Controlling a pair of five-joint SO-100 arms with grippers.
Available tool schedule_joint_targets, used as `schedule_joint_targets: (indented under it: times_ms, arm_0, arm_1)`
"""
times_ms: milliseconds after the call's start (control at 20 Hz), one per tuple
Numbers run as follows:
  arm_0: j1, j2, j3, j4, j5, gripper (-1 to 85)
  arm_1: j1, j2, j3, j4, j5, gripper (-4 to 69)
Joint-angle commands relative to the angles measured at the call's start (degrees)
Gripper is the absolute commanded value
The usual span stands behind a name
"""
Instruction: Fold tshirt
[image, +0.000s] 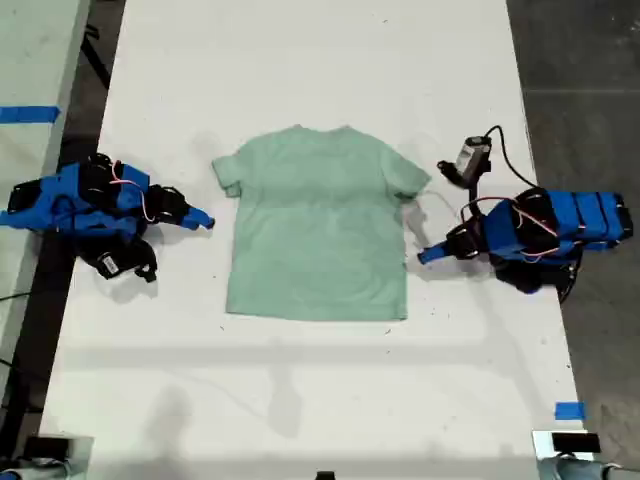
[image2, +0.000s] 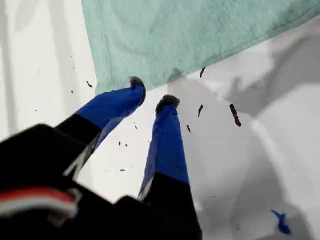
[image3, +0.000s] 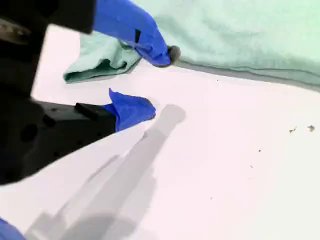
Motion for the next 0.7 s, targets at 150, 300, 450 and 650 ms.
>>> schedule_joint_targets:
  times_ms: [150,300,450,650]
  arm_0:
    - [-1.8,-0.2,-0.6,-3.3,-14.9,3.2]
    - [-1.9,-0.2,-0.6,-2.7,-14.9,3.1]
    - [-2.1,-0.2,-0.6,-2.4,-14.9,2.3]
    - [-2.2,-0.2,-0.8,-2.9,-14.9,0.1]
  arm_1:
    - [7.4,0.4,-0.7,-7.5,58.6,0.4]
    - [7.7,0.4,-0.6,-7.6,57.8,0.4]
    - [7.8,0.4,-0.6,-7.6,57.3,0.4]
    - [6.9,0.4,-1.6,-5.7,56.6,0.4]
